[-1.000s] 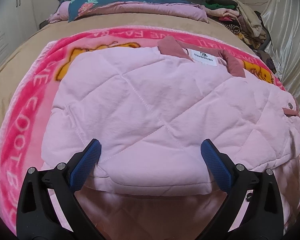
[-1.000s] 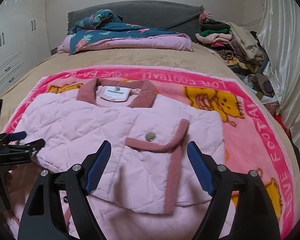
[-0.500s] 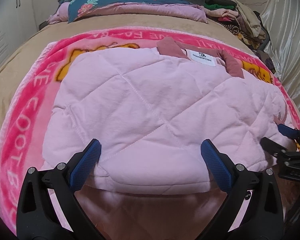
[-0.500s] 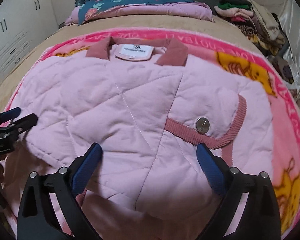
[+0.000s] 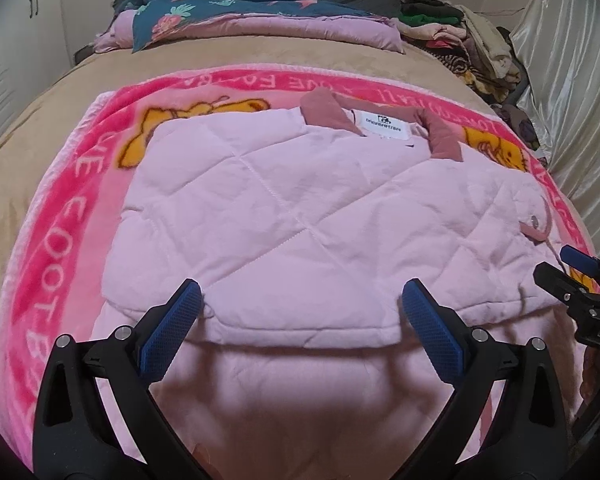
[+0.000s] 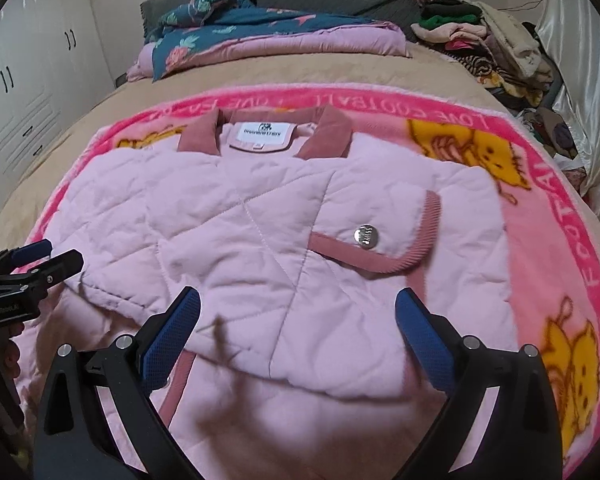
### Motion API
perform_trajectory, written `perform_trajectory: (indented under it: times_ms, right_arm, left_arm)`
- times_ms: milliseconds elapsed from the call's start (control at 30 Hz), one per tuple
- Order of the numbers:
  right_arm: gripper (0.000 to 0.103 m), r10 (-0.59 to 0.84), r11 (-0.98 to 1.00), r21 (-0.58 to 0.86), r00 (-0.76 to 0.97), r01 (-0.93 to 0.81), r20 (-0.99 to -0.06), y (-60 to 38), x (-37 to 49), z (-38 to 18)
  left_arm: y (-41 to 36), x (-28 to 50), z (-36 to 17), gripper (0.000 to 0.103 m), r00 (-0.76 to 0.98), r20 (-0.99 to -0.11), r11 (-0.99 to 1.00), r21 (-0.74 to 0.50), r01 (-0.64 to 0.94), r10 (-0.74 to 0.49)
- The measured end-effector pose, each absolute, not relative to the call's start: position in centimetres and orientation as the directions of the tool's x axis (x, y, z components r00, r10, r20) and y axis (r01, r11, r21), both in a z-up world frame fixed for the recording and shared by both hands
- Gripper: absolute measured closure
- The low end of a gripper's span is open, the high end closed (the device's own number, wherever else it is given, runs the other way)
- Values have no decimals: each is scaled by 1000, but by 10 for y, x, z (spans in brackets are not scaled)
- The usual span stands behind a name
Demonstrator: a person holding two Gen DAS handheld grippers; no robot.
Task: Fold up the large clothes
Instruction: 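Move both open tools back along the jacket body toward its hem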
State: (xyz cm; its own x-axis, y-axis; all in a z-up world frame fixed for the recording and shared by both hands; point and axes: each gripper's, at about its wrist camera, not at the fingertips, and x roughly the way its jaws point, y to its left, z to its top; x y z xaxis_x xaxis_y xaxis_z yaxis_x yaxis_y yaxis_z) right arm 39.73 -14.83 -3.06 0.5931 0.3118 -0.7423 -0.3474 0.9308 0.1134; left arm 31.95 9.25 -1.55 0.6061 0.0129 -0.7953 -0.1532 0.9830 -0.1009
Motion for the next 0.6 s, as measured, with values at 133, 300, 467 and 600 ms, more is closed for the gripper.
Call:
perform_trajectory:
  times_ms: [133, 300, 467, 600]
  right_arm:
    - [5, 319, 934, 131, 610, -332, -726, -159, 387, -21]
    - [5, 321, 937, 143, 632, -318, -705, -173, 375, -6]
    - [5, 324, 939, 148, 657, -310, -680, -184, 360, 9]
    - [5, 320, 941, 137, 684, -309, -656, -192, 346, 23]
  left_arm:
    - [90, 311, -4, 8, 623, -782, 984, -99, -148, 15]
    - [88, 300, 8, 8, 640, -768, 985, -97, -142, 17]
    - [86, 291, 21, 8, 657, -753, 986, -92, -139, 22]
    - [83, 282, 32, 8, 673, -739, 986, -91, -136, 24]
